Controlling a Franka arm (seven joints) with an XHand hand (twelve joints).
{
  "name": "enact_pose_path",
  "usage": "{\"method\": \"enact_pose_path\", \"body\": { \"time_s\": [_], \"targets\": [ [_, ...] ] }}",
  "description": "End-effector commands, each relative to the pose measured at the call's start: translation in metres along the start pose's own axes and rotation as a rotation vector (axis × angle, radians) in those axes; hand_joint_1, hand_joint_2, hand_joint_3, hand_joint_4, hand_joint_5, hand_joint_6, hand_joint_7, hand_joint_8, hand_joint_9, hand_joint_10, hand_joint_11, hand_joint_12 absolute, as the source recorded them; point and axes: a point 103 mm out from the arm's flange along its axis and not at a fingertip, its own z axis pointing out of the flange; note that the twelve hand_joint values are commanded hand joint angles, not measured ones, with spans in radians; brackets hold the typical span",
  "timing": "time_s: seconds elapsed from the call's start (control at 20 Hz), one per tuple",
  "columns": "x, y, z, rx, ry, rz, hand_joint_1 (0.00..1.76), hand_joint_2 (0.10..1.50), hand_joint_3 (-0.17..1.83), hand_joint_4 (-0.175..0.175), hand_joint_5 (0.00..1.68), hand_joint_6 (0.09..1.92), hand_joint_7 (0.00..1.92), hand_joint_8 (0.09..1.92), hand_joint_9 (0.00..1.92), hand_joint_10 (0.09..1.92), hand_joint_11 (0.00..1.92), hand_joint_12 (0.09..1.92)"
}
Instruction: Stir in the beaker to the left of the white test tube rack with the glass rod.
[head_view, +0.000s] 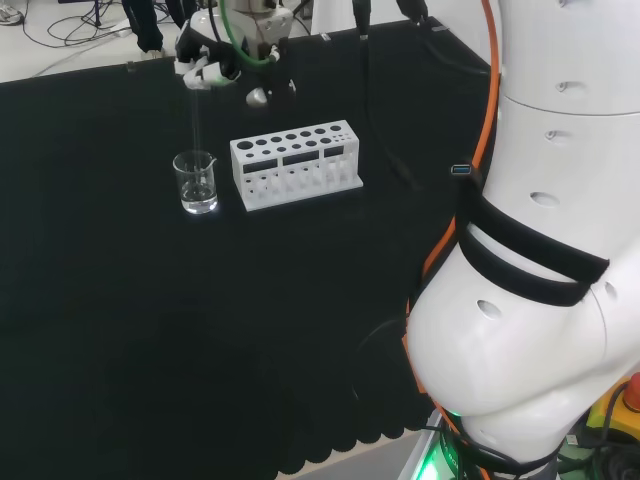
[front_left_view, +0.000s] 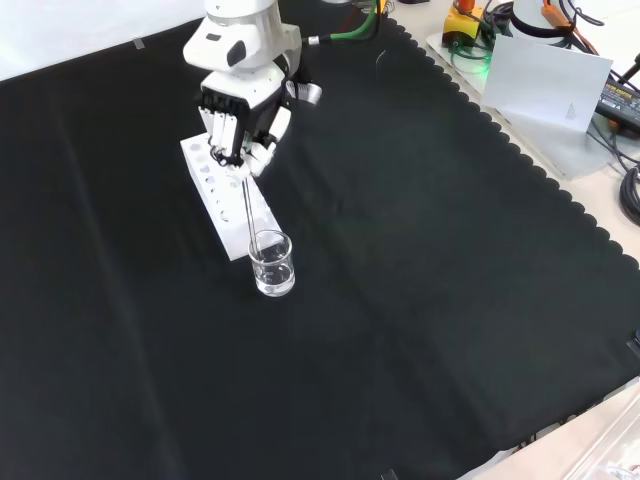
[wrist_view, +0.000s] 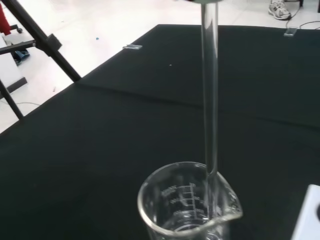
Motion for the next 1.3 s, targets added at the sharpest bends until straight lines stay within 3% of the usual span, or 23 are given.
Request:
{"method": "enact_pose_path", "body": {
  "time_s": [0.05, 0.45, 0.85, 1.1, 1.3],
  "targets": [
    [-0.014, -0.03, -0.01, 0.014, -0.012, 0.043, 1.28, 1.1, 0.01, -0.175, 1.05, 0.6, 1.01, 1.29, 1.62, 0.94, 1.65, 0.74],
    [0.011, -0.039, -0.006, 0.034, -0.005, 0.028, 1.28, 1.1, 0.01, -0.175, 1.05, 0.6, 1.0, 1.3, 1.62, 0.95, 1.65, 0.74],
    [0.036, -0.018, 0.017, 0.067, -0.001, -0.015, 1.28, 1.1, 0.01, -0.175, 1.05, 0.6, 1.0, 1.3, 1.62, 0.95, 1.65, 0.75],
    [0.027, -0.002, 0.019, 0.068, 0.001, -0.008, 1.28, 1.1, 0.01, -0.175, 1.05, 0.6, 1.01, 1.3, 1.62, 0.95, 1.65, 0.75],
    [0.012, -0.005, 0.008, 0.053, -0.007, 0.012, 1.28, 1.1, 0.01, -0.175, 1.05, 0.6, 1.01, 1.3, 1.62, 0.95, 1.65, 0.75]
  ]
}}
